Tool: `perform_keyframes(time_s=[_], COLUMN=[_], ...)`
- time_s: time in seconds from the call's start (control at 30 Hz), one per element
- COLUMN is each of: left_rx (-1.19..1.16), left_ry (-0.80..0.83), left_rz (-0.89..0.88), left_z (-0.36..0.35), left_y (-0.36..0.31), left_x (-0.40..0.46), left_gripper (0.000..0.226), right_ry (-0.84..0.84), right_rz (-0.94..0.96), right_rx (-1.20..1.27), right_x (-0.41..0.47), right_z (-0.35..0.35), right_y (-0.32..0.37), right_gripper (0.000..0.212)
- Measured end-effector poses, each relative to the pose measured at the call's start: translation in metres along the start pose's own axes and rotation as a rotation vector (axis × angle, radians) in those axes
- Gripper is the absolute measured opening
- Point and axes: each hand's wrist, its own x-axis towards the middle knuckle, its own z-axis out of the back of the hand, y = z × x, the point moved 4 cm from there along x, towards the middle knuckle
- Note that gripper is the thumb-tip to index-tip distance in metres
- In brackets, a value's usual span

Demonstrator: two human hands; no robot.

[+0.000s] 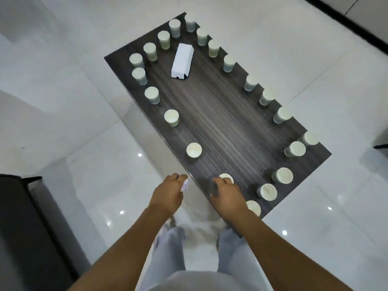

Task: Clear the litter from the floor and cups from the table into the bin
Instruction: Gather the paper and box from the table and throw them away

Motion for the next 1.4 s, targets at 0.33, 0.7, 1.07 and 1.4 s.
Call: perform_keyframes(time_s=[0.33,0.7,1.07,1.4], left_rx=[-0.004,-0.033,-0.04,0.095], left_ry=[-0.077,-0.099,-0.069,0.096], left_rz=[0.005,0.016,0.023,-0.131], left_z=[0.133,0.222,0.302,0.368], left_y=[0.12,0.148,0.163,0.209], left_x=[-0.02,0.082,0.225,0.367], left_gripper=[0.036,0.027,0.017,0.031], right_ry=[-0.06,-0.06,-0.092,-0.118], right_rz=[0.027,-0.039,-0.06,-0.242], right_rx=[0.003,0.006,0.086,0.207], right_x=[0.02,0.125,0.259,0.376], right_z=[0.004,0.067,0.156,0.195], right_y=[0.148,0.198,0.243,0.292], right_gripper=[0.051,0.048,0.053,0.052])
